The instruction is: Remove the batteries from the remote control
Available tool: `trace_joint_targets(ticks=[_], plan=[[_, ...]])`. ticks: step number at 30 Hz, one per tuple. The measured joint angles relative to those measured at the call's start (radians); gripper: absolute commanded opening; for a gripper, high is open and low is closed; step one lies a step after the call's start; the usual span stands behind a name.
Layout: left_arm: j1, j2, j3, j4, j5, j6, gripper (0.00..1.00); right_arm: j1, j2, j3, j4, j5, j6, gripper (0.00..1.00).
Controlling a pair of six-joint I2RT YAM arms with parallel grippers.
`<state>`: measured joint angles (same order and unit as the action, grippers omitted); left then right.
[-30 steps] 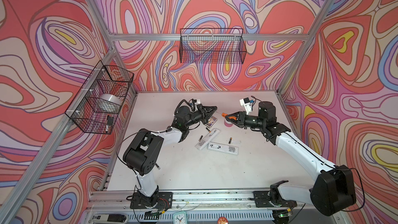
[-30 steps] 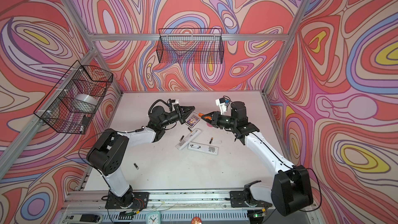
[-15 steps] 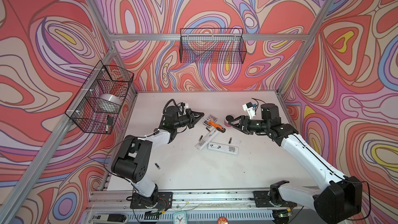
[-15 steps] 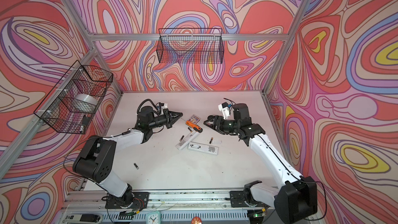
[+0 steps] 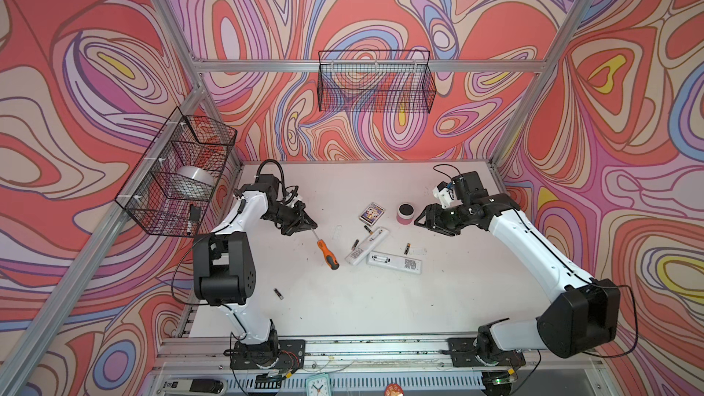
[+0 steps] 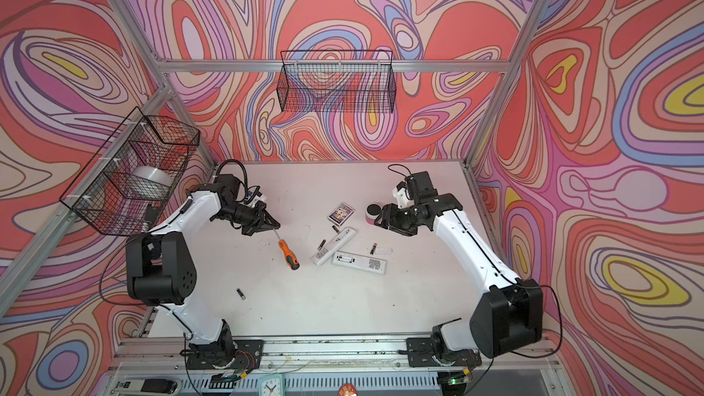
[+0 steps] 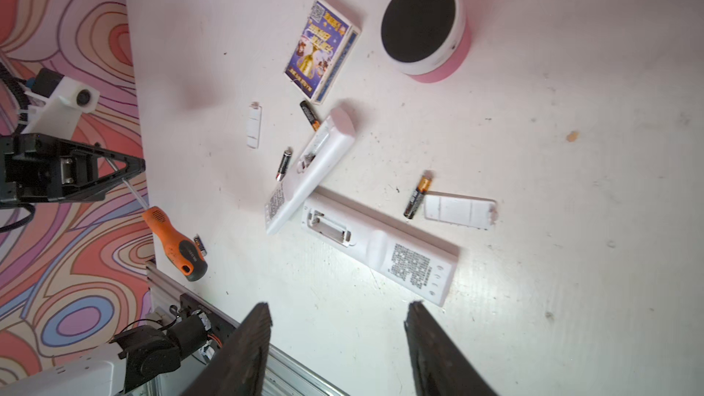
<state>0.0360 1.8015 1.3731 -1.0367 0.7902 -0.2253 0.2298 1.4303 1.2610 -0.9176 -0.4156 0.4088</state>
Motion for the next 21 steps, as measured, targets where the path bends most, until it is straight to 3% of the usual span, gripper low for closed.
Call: trace_joint_targets(ticks=[8,17,21], plan=[[-0.005,0.205,0.095,-0.152,-0.144,0.137,0.00,-0.060,0.070,0.044,-0.040,0.086,-0.016,0.85],[-0.010,0.280,0.164,-0.145,-0.172,0.146,0.02,-0.091,0.075,0.051,-0.034,0.089,-0.011,0.85],[-0.013,0.309,0.164,-0.132,-0.175,0.145,0.11,-0.091,0.075,0.051,-0.029,0.089,-0.004,0.85]])
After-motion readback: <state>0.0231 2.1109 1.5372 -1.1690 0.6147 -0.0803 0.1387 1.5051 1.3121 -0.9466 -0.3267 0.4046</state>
